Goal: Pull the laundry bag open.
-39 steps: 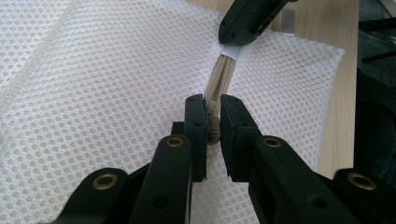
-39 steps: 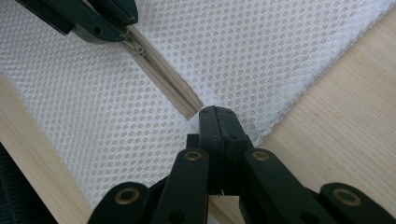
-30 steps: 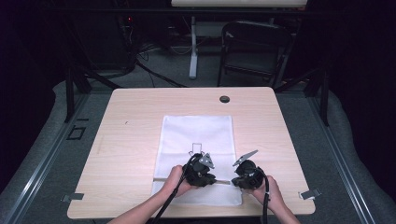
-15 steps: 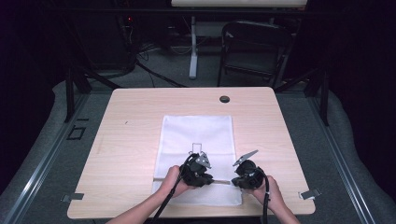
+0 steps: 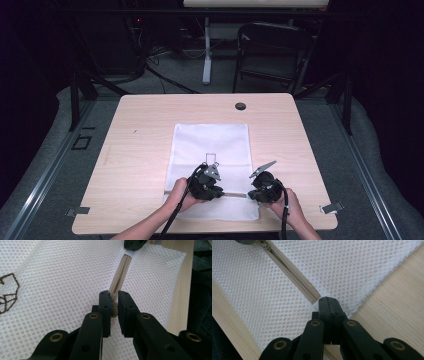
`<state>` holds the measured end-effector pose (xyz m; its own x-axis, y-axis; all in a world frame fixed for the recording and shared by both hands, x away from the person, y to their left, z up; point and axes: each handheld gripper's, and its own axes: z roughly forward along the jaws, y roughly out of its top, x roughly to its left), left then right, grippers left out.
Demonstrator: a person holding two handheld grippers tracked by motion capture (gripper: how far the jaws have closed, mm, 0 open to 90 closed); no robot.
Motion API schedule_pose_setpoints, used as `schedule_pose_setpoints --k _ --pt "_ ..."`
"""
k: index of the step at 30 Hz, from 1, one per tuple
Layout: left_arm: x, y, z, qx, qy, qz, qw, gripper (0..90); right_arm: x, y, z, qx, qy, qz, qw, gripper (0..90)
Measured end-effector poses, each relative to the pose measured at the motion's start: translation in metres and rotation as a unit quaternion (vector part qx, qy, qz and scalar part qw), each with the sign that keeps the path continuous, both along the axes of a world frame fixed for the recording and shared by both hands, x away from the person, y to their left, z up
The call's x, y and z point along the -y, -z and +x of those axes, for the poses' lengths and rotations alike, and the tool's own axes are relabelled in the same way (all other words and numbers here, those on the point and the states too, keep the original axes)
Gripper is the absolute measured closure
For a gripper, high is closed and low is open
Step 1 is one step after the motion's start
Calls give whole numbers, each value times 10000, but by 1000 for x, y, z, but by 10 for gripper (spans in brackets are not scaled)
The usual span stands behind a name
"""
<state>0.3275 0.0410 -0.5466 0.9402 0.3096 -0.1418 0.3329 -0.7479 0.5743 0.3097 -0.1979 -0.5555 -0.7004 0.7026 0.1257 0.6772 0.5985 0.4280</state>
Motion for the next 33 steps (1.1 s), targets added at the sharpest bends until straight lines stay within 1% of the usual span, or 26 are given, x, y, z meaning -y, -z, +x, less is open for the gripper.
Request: schedule_pose_setpoints --k 2,3,4,7,8,10,15,17,18,20,24,25,26,31,32,33 --pt "-3 0 0 -16 -33 -11 10000 817 0 0 0 0 7 4 10000 900" --pt "-4 0 1 1 -35 31 10000 818 0 0 0 -1 1 5 10000 900" --pt "-6 0 1 -32 -51 5 10000 818 0 0 0 5 1 10 10000 900" --pt "-8 0 1 -24 -55 -4 10000 817 0 0 0 12 18 18 10000 900" --pt "-8 -1 0 -32 -63 -13 10000 817 0 0 0 6 6 15 10000 900" --pt "-9 -1 0 8 -45 33 10000 818 0 0 0 5 30 7 10000 900" --pt "-9 -1 -1 -2 -44 3 10000 818 0 0 0 6 29 24 10000 900" --pt "-9 -1 -1 14 -39 41 10000 818 0 0 0 2 32 14 10000 900" --pt "-10 -1 0 -10 -53 -17 10000 818 0 0 0 4 37 9 10000 900" --pt "-12 -1 -1 0 -66 53 10000 818 0 0 0 3 38 11 10000 900" --pt "-17 -2 0 -29 -112 -6 9999 818 0 0 0 5 32 -14 10000 900" --pt "-18 -2 0 -20 -108 16 9999 818 0 0 0 3 34 -13 10000 900" --pt "-19 -2 -1 -48 -133 -30 9999 818 0 0 0 0 34 -18 10000 900" --pt "-19 -2 -1 7 -91 50 9999 818 0 0 0 3 44 -16 10000 900" --pt "-19 -2 -1 -23 -111 -1 9999 818 0 0 0 2 41 -9 10000 900" --pt "-20 -2 -1 -36 -112 -7 9999 818 0 0 0 0 44 -15 10000 900"
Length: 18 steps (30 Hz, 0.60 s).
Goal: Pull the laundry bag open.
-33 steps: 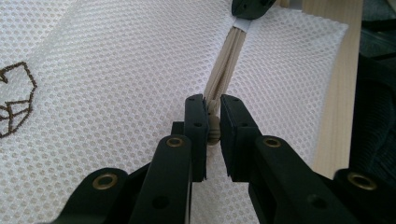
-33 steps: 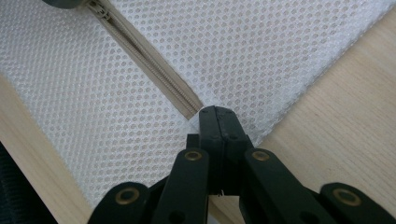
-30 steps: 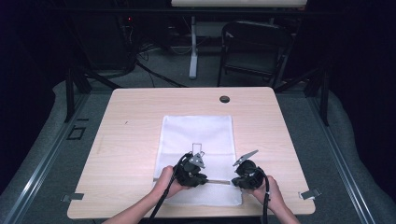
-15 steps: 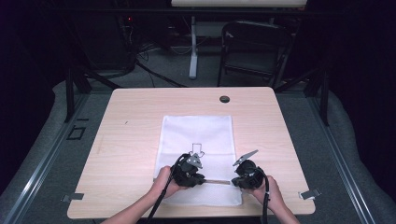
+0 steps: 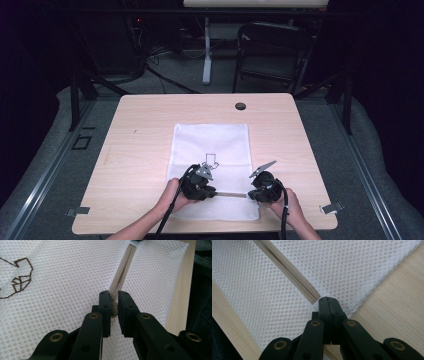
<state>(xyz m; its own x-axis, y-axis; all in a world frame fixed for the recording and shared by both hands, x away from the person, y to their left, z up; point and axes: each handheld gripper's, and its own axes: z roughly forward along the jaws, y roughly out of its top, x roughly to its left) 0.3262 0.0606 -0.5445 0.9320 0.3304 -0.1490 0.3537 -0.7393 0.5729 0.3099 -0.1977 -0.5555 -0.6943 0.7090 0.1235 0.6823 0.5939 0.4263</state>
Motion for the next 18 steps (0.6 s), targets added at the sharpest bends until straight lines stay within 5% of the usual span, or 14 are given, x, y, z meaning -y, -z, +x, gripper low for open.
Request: schedule_pose_setpoints --k 18 --pt "-6 1 0 -8 -10 66 10000 818 0 0 0 6 19 26 10000 900"
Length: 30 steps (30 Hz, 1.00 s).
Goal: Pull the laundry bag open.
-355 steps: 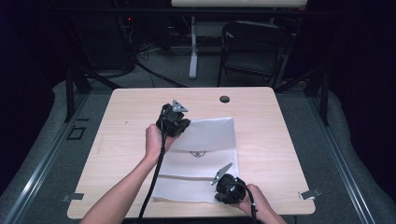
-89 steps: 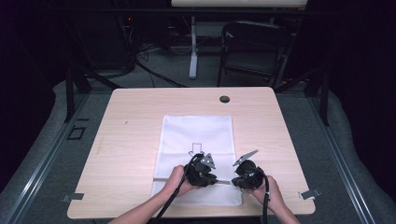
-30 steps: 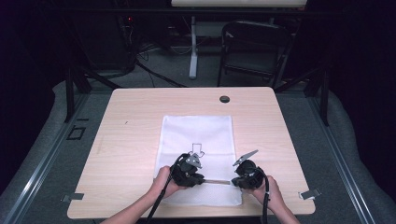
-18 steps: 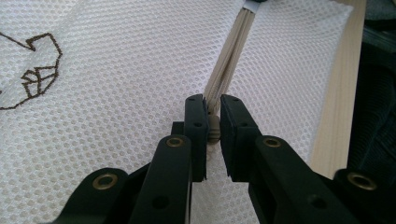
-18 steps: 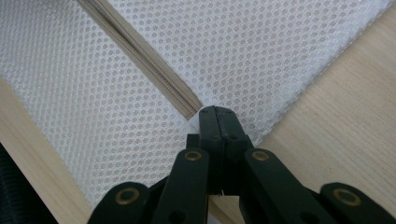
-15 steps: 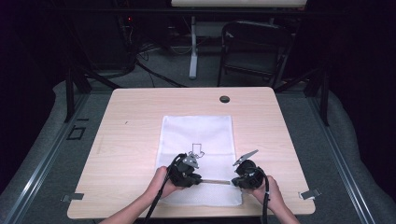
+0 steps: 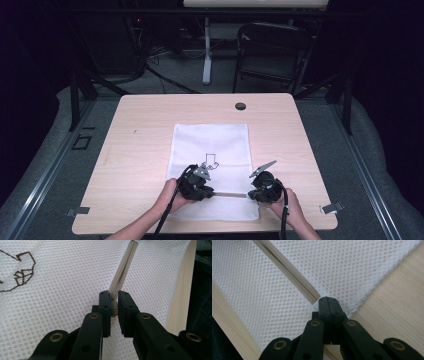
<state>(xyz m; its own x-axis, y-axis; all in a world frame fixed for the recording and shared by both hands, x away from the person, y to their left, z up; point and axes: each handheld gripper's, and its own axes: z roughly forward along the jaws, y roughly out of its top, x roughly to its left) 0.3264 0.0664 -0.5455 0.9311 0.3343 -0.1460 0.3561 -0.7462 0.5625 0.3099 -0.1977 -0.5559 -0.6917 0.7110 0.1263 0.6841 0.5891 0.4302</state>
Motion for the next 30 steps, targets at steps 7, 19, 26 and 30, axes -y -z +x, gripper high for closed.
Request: schedule_pose_setpoints --k 7,19,26,30 --pt "0 1 0 -38 37 -22 10000 818 0 0 0 -12 12 53 10000 900" --pt "-5 2 0 -68 32 -14 10000 818 0 0 0 -28 17 69 10000 900" --pt "-6 2 -1 -69 22 -1 10000 819 0 1 0 -16 34 73 10000 900" --pt "-7 3 0 -62 28 23 10000 818 0 0 0 -28 24 66 10000 900"
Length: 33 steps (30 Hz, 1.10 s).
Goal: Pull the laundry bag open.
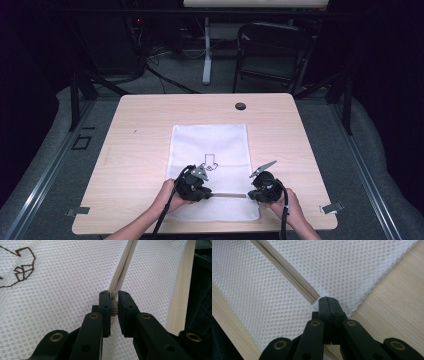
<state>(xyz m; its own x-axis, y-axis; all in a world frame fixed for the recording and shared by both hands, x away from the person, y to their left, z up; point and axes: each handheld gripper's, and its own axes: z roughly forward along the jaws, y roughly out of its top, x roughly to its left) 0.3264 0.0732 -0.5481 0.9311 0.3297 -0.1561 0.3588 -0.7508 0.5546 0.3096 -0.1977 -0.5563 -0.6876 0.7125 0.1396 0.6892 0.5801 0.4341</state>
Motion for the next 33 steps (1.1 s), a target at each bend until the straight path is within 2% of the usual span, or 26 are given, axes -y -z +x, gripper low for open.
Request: schedule_pose_setpoints --k 2,12,14,17,18,19,21,26,27,28,31,33 --pt "-2 0 1 -62 -18 -50 10000 818 0 0 0 -7 -5 14 10000 900" --pt "-4 -1 1 -36 -14 22 10000 816 1 0 0 -9 0 -2 10000 900" --pt "-7 1 2 -108 -25 -30 9999 815 2 0 0 -6 -1 12 10000 900" --pt "-8 1 1 -64 -37 11 10000 815 2 0 0 -9 -2 25 10000 900" --pt "-9 1 1 -125 -20 -46 9999 815 2 0 0 -10 -8 23 10000 900" --pt "-9 1 1 -84 -34 10 10000 815 2 0 0 -10 -4 15 10000 900" --pt "-11 1 2 -132 -36 -33 9999 815 2 0 0 -20 0 9 10000 900" --pt "-12 0 2 -164 -69 -9 9998 815 2 1 0 -37 5 109 9999 900" --pt "-14 1 3 -279 -77 -131 9995 814 2 1 0 -39 4 106 9999 900" --pt "-15 1 3 -271 -94 -124 9995 815 2 2 0 -25 73 196 9998 900" --pt "-18 0 1 -207 -144 -44 9997 814 3 0 1 -73 -32 71 9999 900" --pt "-23 0 2 -254 -176 -90 9995 814 3 2 0 -38 99 175 9998 900"
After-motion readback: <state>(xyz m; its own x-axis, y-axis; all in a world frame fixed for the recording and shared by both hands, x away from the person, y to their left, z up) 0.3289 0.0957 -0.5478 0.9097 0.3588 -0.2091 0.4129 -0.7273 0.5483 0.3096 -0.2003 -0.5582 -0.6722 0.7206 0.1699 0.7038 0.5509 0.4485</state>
